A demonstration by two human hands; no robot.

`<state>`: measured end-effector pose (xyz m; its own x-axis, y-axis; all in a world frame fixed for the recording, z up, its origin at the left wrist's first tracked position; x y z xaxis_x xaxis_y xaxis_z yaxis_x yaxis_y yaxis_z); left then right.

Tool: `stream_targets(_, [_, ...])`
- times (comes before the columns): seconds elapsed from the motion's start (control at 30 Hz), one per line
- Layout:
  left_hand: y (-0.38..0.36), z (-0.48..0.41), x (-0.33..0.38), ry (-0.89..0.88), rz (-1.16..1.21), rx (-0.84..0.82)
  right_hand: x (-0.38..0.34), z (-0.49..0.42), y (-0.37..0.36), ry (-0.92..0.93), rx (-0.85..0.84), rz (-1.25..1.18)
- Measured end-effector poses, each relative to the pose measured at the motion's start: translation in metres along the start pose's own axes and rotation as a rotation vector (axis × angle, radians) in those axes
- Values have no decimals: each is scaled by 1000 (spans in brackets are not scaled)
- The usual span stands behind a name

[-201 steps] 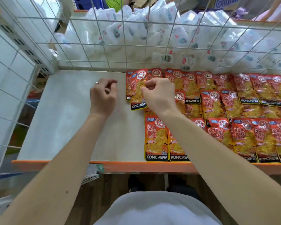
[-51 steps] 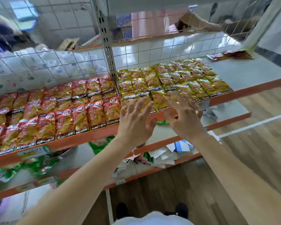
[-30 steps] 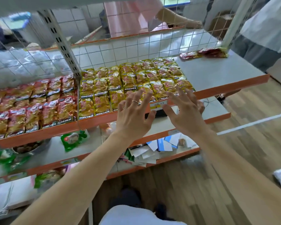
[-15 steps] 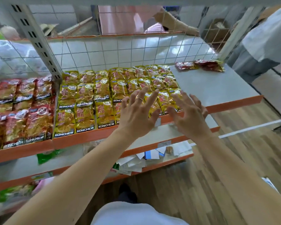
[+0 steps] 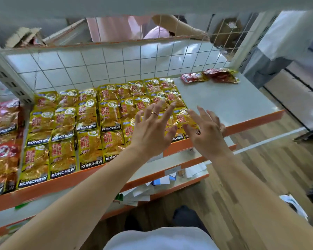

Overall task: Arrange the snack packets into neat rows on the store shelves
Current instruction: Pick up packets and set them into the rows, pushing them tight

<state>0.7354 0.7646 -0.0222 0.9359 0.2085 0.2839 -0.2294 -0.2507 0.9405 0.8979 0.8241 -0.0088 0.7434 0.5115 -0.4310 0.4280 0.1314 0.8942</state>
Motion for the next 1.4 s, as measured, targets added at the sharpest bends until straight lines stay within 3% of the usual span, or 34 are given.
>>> stream_targets(0.2, [-21,-42,30,-5,-36,10,48,-42,11,25,-24,-19])
stream_targets(0.6, [-73,-147,110,149,-134,-90,154,-160,48,163,-101,81])
stream_targets(1.1, [-102,-232,115,286,-306,-302,228,-262,46,249,-328,291])
stream_targets(1.4, [-110,-262,106,340,-321,-412,245,-276,43,173,-407,196])
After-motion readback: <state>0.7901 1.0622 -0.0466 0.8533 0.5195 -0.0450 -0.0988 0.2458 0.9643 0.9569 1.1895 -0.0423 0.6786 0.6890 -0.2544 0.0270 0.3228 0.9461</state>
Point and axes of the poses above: each hand's wrist, its own z-axis away from the middle knuckle, its own y-axis out of the back of the hand, x = y × z, the point moved 4 cm from there along -z, towards the middle knuckle, and after that the axes turned 8 degrees about y, right-handed, at the moved point
